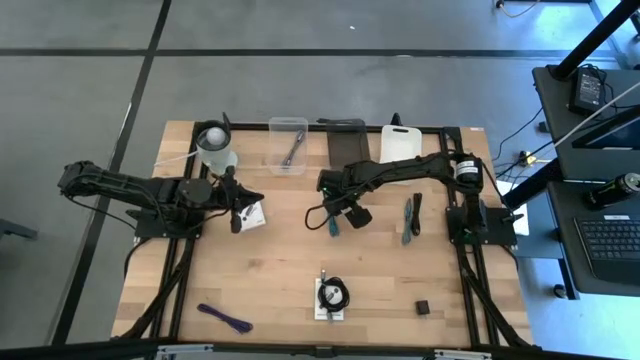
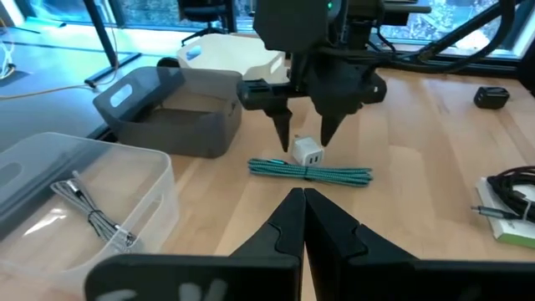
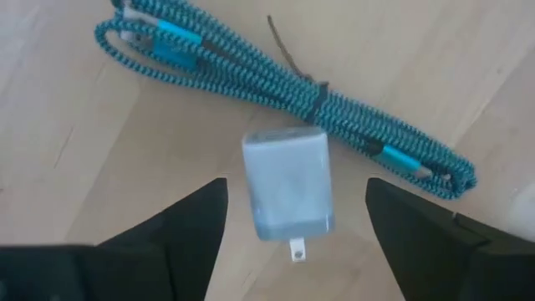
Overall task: Pick and place items into bin
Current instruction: Put the white charger adapter into the black bin
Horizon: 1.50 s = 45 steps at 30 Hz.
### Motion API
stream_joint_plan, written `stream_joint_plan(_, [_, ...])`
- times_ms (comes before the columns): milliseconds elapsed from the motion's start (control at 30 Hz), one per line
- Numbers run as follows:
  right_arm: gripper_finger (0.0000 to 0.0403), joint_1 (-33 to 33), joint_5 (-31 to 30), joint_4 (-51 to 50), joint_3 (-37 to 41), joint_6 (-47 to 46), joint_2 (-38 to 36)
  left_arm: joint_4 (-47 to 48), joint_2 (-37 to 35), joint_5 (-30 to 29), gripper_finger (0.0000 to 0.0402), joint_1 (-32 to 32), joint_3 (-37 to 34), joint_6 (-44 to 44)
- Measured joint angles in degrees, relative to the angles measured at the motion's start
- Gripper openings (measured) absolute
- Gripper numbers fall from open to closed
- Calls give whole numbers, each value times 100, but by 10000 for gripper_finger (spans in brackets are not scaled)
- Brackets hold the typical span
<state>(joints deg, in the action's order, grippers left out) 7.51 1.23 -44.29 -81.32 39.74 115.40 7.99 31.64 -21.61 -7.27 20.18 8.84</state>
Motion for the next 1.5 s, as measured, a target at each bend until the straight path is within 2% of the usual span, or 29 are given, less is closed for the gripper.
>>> stream_joint_plan(267, [219, 0, -4, 109, 13, 319, 47, 1, 2, -14, 2, 0, -2, 0])
stream_joint_plan(600, [139, 0, -4, 137, 13, 284, 47, 0, 2, -86, 3, 0, -2, 0])
stream_joint_plan(900, [140, 0, -7, 49, 13, 230, 22, 0, 2, -87, 3, -1, -2, 0])
stream_joint_plan(1167, [134, 210, 4, -278, -20, -215, -92, 0, 0, -96, 3, -2, -2, 0])
stream_joint_plan(1367, [134, 447, 172, -443, -31, -829, -438, 11, 1, -168, 2, -1, -2, -4])
stream_joint_plan(1500, [134, 625, 354, -499, -28, -1107, -935, 4, 2, -180, 3, -2, -2, -6])
